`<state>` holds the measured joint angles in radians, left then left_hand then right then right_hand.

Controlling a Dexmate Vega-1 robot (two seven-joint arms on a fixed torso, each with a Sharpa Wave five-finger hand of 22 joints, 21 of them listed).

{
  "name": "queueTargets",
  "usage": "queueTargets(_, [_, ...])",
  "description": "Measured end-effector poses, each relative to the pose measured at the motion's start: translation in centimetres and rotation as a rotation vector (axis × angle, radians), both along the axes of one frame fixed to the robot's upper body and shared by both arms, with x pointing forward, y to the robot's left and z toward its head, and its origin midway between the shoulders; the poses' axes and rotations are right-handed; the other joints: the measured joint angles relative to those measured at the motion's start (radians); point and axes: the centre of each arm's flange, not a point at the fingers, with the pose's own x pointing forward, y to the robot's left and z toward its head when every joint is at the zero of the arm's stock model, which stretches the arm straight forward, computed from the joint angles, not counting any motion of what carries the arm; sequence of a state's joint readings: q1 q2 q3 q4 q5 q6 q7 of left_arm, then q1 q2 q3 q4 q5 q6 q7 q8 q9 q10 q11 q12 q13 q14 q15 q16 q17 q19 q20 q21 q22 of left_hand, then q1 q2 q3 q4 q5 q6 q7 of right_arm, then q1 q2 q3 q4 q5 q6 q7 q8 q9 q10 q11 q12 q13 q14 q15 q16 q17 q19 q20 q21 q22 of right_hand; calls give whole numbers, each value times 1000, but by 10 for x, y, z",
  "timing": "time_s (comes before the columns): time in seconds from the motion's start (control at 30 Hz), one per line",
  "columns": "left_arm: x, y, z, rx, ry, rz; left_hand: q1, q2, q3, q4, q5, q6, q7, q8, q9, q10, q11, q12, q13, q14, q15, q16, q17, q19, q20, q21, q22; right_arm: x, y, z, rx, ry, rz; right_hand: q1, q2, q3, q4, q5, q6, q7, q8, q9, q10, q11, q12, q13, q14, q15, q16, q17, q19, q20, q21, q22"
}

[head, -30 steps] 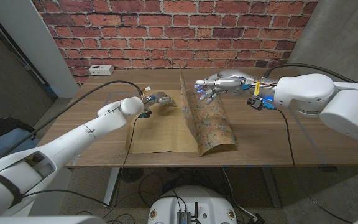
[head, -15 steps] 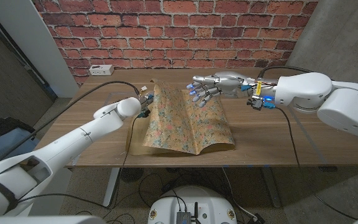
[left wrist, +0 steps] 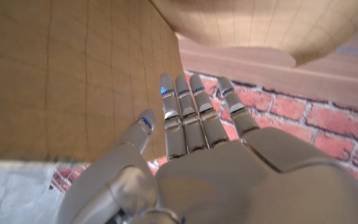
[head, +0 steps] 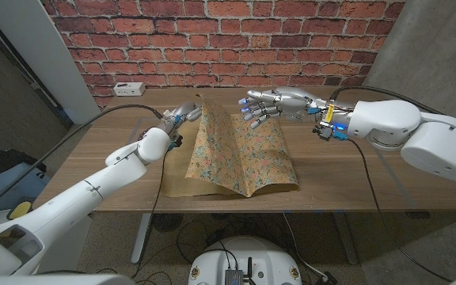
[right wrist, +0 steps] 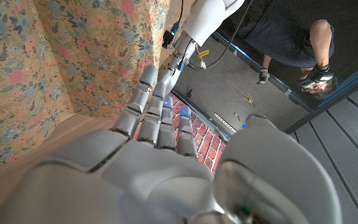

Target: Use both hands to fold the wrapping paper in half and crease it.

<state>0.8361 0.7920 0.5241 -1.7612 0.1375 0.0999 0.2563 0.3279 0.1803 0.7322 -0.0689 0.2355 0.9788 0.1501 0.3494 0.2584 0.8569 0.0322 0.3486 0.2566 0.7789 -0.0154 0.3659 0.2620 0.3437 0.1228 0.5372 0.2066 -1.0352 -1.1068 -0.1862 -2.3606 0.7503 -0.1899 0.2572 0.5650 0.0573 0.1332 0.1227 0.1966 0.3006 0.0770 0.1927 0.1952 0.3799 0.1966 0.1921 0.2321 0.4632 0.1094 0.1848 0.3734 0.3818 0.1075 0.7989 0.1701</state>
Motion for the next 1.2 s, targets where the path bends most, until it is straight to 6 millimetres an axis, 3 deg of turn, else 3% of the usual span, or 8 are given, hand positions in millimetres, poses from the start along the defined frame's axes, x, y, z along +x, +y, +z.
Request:
queueTargets(0.13, [-14, 4, 2, -48, -145, 37, 101, 12, -14, -20, 27, 68, -8, 154, 150, 143, -4, 116, 145, 115, -5, 202, 201, 63, -22, 80, 29, -4, -3, -4, 57, -28, -21, 12, 12, 10, -10, 0, 23, 1, 7, 0, 3, -3, 4, 0, -1, 1, 5, -7, 0, 0, -5, 0])
queueTargets(0.3, [-21, 11, -1, -102, -272, 63, 188, 5, -70, -63, 31, 41, -40, 335, 390, 193, -11, 268, 389, 142, -13, 410, 435, 87, -35, 185, 72, -10, -8, -7, 134, -79, -43, 26, 26, 22, -22, 0, 50, 7, 15, 0, 13, -12, 5, -5, 0, 0, 12, -16, -3, -3, -13, 0])
queueTargets(0.47, [-36, 18, 1, -179, -480, 68, 242, 2, -115, -81, 31, 21, -39, 454, 566, 198, -16, 379, 569, 144, -23, 515, 534, 102, -45, 264, 100, -19, -13, -18, 250, -131, -57, 32, 32, 30, -30, 0, 77, 9, 23, 0, 33, -14, 16, -5, 8, -8, 15, -25, -5, -6, -13, 1])
queueTargets(0.57, [-41, 21, 0, -208, -553, 62, 254, 0, -126, -87, 26, 21, -39, 484, 608, 197, -17, 413, 625, 158, -26, 549, 554, 105, -48, 290, 109, -23, -15, -21, 309, -168, -61, 37, 37, 40, -40, 0, 93, 14, 27, 0, 40, -22, 16, -5, 21, -19, 20, -30, 3, -13, -19, 5])
queueTargets(0.73, [-47, 24, -2, -232, -623, 38, 273, 2, -132, -89, 26, 8, -48, 484, 605, 181, -31, 427, 663, 157, -26, 559, 553, 105, -48, 310, 116, -30, -18, -25, 397, -222, -67, 43, 43, 42, -49, 0, 112, 12, 30, 0, 56, -27, 18, -9, 28, -24, 26, -37, 4, -15, -19, 5])
queueTargets(0.8, [-50, 25, -3, -235, -638, 17, 274, 3, -134, -87, 26, -16, -47, 461, 576, 155, -31, 400, 639, 144, -33, 532, 521, 96, -55, 321, 116, -31, -19, -30, 439, -238, -71, 47, 47, 45, -52, 0, 112, 12, 30, 0, 56, -27, 23, -9, 32, -20, 26, -40, 4, -15, -21, 5])
queueTargets(0.93, [-51, 29, -3, -219, -626, -3, 248, -21, -97, -63, 26, -63, -26, 375, 459, 70, -20, 273, 506, 79, -35, 384, 367, 37, -46, 352, 109, -35, -21, -32, 487, -274, -83, 54, 54, 50, -57, 0, 123, 12, 30, 0, 62, -32, 23, -9, 37, -26, 26, -44, 9, -20, -22, 5])
queueTargets(1.2, [-51, 31, 0, -142, -494, -58, 155, -68, -18, -92, 31, -150, -80, 163, 224, -122, -27, 67, 304, -99, -52, 76, 99, -87, -41, 369, 36, -34, -23, -40, 586, -303, -124, 54, 54, 57, -64, 0, 128, 7, 30, 0, 65, -36, 23, -9, 37, -26, 26, -49, 4, -19, -32, 5])
